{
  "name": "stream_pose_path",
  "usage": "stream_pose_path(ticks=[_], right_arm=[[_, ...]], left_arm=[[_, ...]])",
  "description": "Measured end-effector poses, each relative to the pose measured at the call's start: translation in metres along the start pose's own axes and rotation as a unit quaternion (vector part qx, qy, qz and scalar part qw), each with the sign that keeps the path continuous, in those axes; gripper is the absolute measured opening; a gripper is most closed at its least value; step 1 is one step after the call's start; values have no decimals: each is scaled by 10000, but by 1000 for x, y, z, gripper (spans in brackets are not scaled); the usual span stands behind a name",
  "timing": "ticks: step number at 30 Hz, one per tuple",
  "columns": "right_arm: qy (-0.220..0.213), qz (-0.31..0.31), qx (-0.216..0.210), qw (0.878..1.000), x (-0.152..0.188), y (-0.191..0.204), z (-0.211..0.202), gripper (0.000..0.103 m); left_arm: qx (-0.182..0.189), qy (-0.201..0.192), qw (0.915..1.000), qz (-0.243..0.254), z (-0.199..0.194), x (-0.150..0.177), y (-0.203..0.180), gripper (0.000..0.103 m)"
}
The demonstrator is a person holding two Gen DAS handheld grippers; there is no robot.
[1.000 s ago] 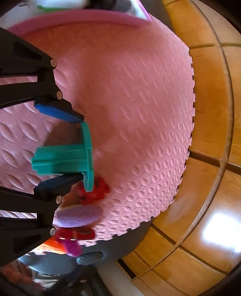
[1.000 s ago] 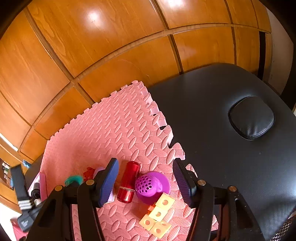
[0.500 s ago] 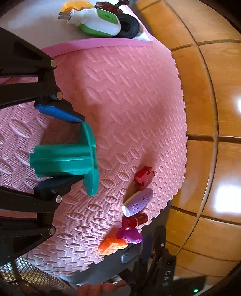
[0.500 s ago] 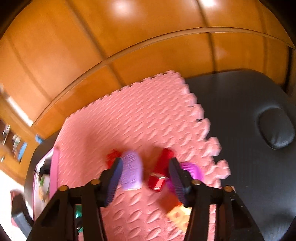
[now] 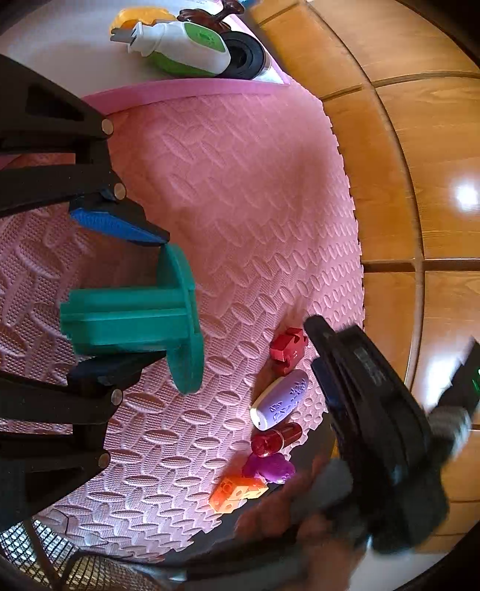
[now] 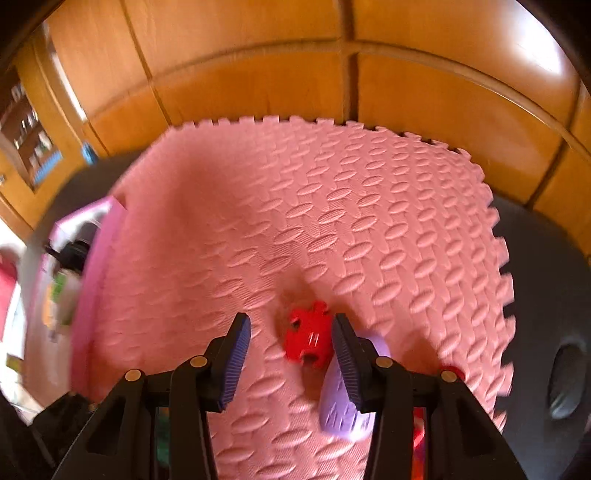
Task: Organize rigid objects
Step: 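Grasp the teal spool with left tool while right tool reaches the red puzzle piece, then lift the teal spool with left tool while right tool grasps the red puzzle piece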
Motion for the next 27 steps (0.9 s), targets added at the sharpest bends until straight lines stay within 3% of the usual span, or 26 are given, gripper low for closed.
stream_pose_path(ticks=[3, 5, 6, 13, 16, 27], right_arm=[[364, -219, 201, 9989, 2, -2, 23, 47], [524, -399, 114, 9978, 8, 5, 31, 43], [469, -579, 190, 9970, 10, 9, 29, 31], [527, -1060, -276, 9926, 38, 45, 17, 32], [333, -1116, -208, 9930, 57, 48, 8, 34], [-375, -767, -458, 9953, 81, 41, -9, 34]], left_arm=[[34, -31, 10000, 2, -4, 3, -1, 54], [50, -55, 10000, 5, -5, 5, 1, 54], [55, -54, 10000, 0, -5, 6, 1, 54], [117, -103, 9999, -11, -7, 9, 3, 54], [106, -115, 9999, 13, -6, 11, 4, 54], [18, -153, 9998, 95, -10, 13, 1, 55]])
Point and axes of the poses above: each gripper's, at about its wrist camera, not at the fingertips, and z roughly the way its jaws point, y to its left, x to its underside, the point moved 7 cm from there along z, roughly the way its jaws point, and after that the axes turned 5 degrees about x, right-handed, at the moved point
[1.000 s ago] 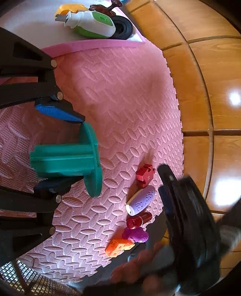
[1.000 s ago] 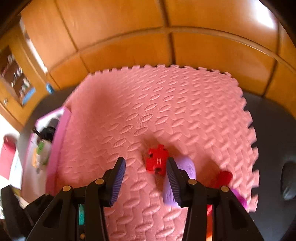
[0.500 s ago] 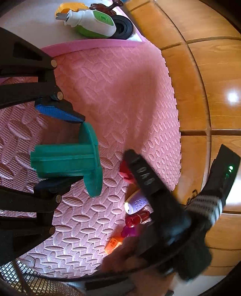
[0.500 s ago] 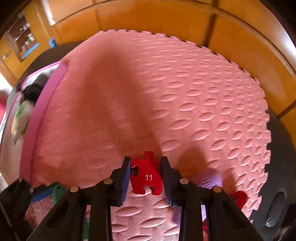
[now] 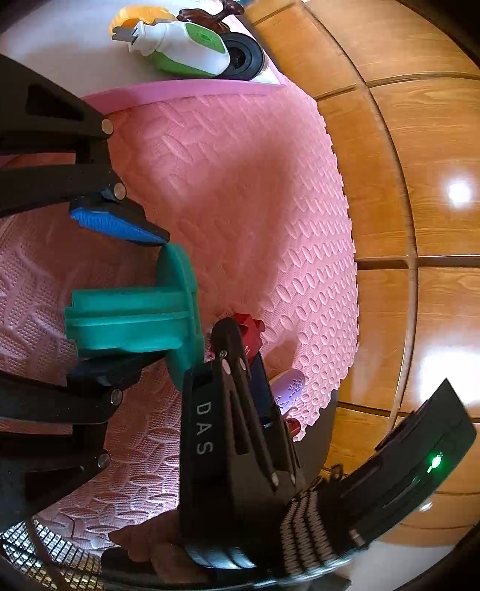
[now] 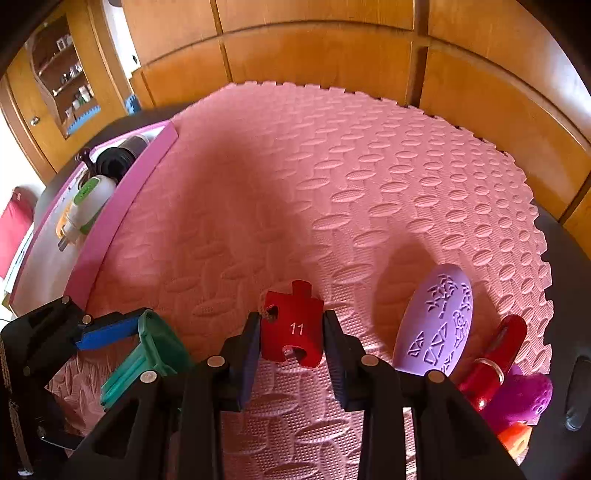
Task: Organize rigid objects
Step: 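Lift the teal spool with left tool while right tool grasps the red puzzle piece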
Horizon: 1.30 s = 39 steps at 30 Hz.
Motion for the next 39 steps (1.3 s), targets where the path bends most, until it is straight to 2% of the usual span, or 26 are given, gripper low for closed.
stream_pose_path(ticks=[9, 24, 31, 32, 34, 36, 39], right_arm=[[-115, -196, 60, 9997, -5, -1, -1, 33], [-178, -117, 158, 9996, -9, -2, 1, 32], [-255, -112, 111, 9996, -10, -2, 2, 32], [-271, -96, 86, 9996, -10, -3, 2, 32], [-294, -95, 92, 9995, -11, -4, 2, 32], [-317, -92, 102, 9994, -11, -4, 3, 32], [-321, -118, 151, 9993, -12, -2, 3, 32]], left_arm=[[-59, 12, 9999, 81, 3, -1, 0, 55], [-54, 10, 9999, 91, 3, 1, 0, 55], [-51, 105, 9999, -61, 0, -1, 2, 54], [-43, 133, 9998, -103, -1, 0, 2, 30], [-83, 163, 9997, -139, -5, -1, 4, 31], [29, 250, 9995, -184, -6, 0, 3, 31], [-86, 226, 9997, 8, -5, 3, 1, 30]])
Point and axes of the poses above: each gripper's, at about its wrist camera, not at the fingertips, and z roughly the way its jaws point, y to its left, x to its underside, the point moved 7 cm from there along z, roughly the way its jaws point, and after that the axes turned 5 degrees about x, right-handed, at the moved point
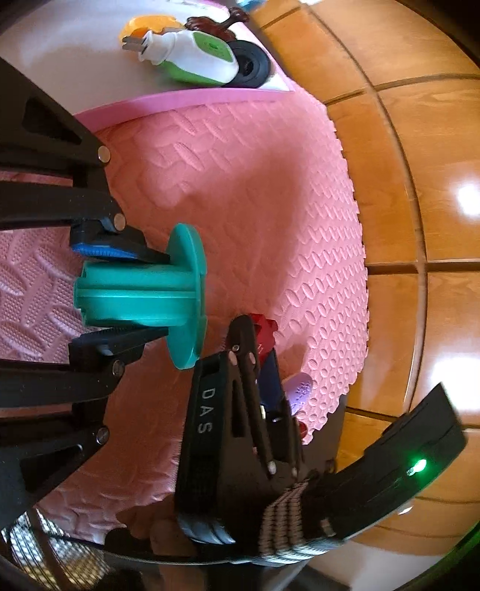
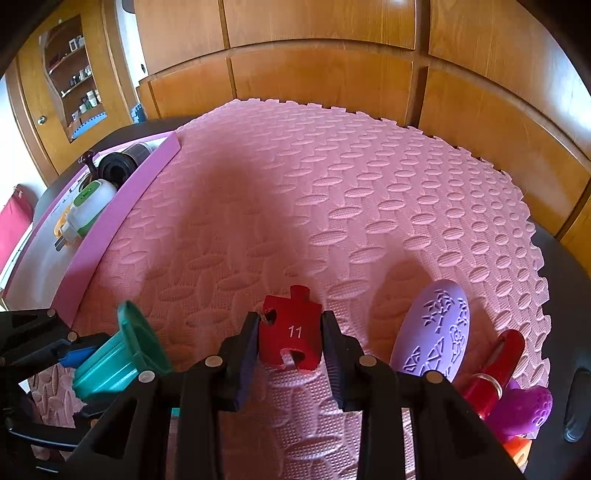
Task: Organize rigid objects
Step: 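Lift the teal spool with left tool while right tool grasps the red puzzle piece, then carry the teal spool into the tray and open the left tool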
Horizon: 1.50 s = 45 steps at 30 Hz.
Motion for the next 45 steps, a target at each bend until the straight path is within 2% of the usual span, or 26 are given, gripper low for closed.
stream_pose_path(ticks=[3, 7, 9, 10, 11, 19, 21, 22, 23, 27, 40, 45], right_arm=[[40, 105, -73, 9999, -1, -2, 0, 32], [108, 441, -379, 9982, -3, -10, 0, 32], [120, 419, -359, 9984, -3, -9, 0, 32], [124, 374, -324, 9987, -3, -8, 0, 32], [126, 347, -305, 9989, -3, -7, 1, 32], [171, 297, -273, 9990, -4, -6, 2, 32], [170, 262, -237, 9992, -4, -5, 2, 32], [170, 242, -219, 9993, -4, -5, 2, 32], [164, 230, -209, 9994, -4, -5, 2, 32], [149, 189, -181, 9995, -3, -5, 2, 32], [108, 42, -74, 9999, -2, -4, 1, 32], [110, 53, -69, 9999, -1, -4, 1, 32]], left_arm=[[199, 30, 9997, -157, -2, -1, 2, 31], [400, 58, 9987, -314, -4, -1, 5, 32], [542, 76, 9977, -389, -5, -1, 5, 40], [551, 74, 9977, -389, -5, -1, 4, 47], [536, 60, 9979, -363, -7, -2, 3, 50], [424, 216, 9986, -215, -6, -5, 3, 50], [406, 305, 9984, -256, -1, -2, 4, 50], [365, 276, 9987, -207, -2, -2, 3, 43], [294, 297, 9990, -132, -1, -1, 2, 31], [307, 275, 9990, -150, -3, -1, 1, 30], [339, -188, 9988, -288, -41, -14, 11, 30], [359, -522, 9968, -484, -69, -26, 23, 30]])
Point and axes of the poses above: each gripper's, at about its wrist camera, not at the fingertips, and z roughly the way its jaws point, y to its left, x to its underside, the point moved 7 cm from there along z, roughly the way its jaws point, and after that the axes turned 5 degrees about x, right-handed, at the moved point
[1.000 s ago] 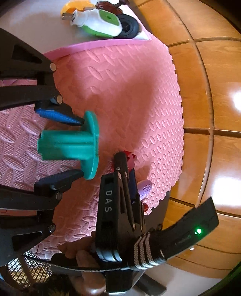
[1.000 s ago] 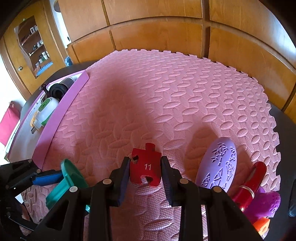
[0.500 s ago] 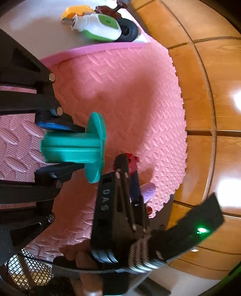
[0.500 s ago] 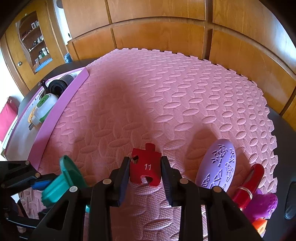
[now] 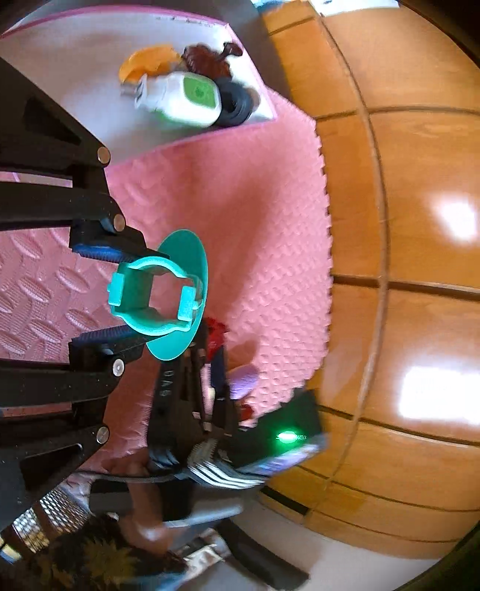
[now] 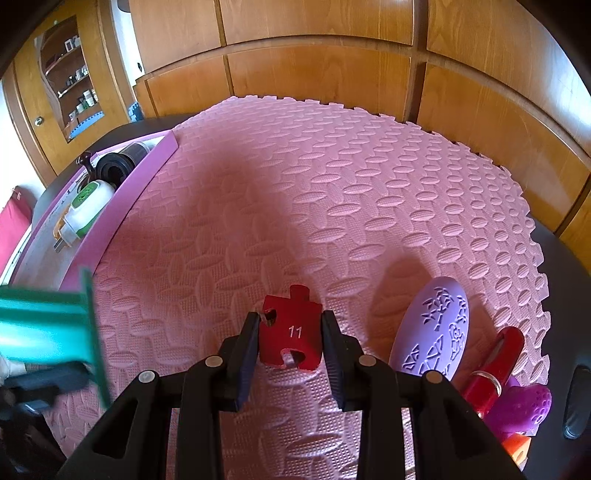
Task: Organize rigid objects
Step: 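Carry the teal spool into the tray and open the left tool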
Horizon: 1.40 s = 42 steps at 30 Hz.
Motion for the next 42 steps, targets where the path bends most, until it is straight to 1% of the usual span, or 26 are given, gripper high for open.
stream_pose_path(ticks=[3, 6, 8, 10, 11, 14, 16, 19, 21, 25, 28, 29, 31, 33, 34, 37, 38, 42], right_arm=[[-4, -13, 19, 10000, 0, 1, 0, 32], [-11, -40, 48, 10000, 0, 1, 0, 32], [-18, -70, 80, 9999, 1, 2, 0, 32], [-26, -85, 111, 9999, 1, 2, 0, 32], [-27, -83, 113, 9999, 1, 2, 0, 32], [-30, -91, 122, 9999, 1, 3, 0, 32], [-34, -102, 137, 9998, 1, 2, 0, 32], [-40, -111, 158, 9998, 1, 2, 0, 31], [-45, -110, 157, 9998, 1, 2, 0, 31], [-47, -116, 160, 9998, 1, 2, 0, 31], [-50, -121, 164, 9998, 1, 1, 0, 31], [-49, -123, 167, 9998, 1, 1, 0, 31], [-52, -130, 167, 9998, 1, 1, 0, 32], [-54, -135, 164, 9998, 0, 1, 0, 32], [-54, -134, 167, 9998, 1, 1, 0, 31], [-53, -130, 168, 9998, 1, 1, 0, 32], [-55, -132, 167, 9998, 1, 1, 0, 32], [-56, -141, 177, 9997, 0, 1, 0, 32]], left_arm=[[-77, -294, 9995, -115, -21, -13, 11, 30], [-253, -527, 9976, -378, -44, -23, 37, 30], [-482, -670, 9950, -562, -57, -28, 62, 30], [-813, -769, 9903, -823, -68, -31, 96, 30], [-905, -772, 9885, -930, -70, -31, 108, 30], [-1274, -771, 9797, -1344, -76, -29, 158, 30], [-1558, -708, 9738, -1496, -76, -24, 186, 30], [-1837, -551, 9672, -1665, -68, -17, 221, 30], [-1947, -438, 9641, -1750, -60, -13, 237, 30], [-2018, -239, 9578, -2034, -39, -4, 256, 30], [-2096, -246, 9550, -2084, -33, -1, 262, 30], [-2138, -193, 9537, -2107, -31, 0, 266, 30], [-2034, -167, 9528, -2247, -27, -1, 271, 32], [-2038, -131, 9528, -2248, -26, -2, 272, 33], [-2040, -120, 9527, -2249, -27, -2, 273, 35], [-2011, -192, 9531, -2254, -36, 2, 270, 52], [-1985, -223, 9531, -2273, -39, 4, 268, 54], [-1973, -217, 9548, -2211, -46, 7, 262, 54]])
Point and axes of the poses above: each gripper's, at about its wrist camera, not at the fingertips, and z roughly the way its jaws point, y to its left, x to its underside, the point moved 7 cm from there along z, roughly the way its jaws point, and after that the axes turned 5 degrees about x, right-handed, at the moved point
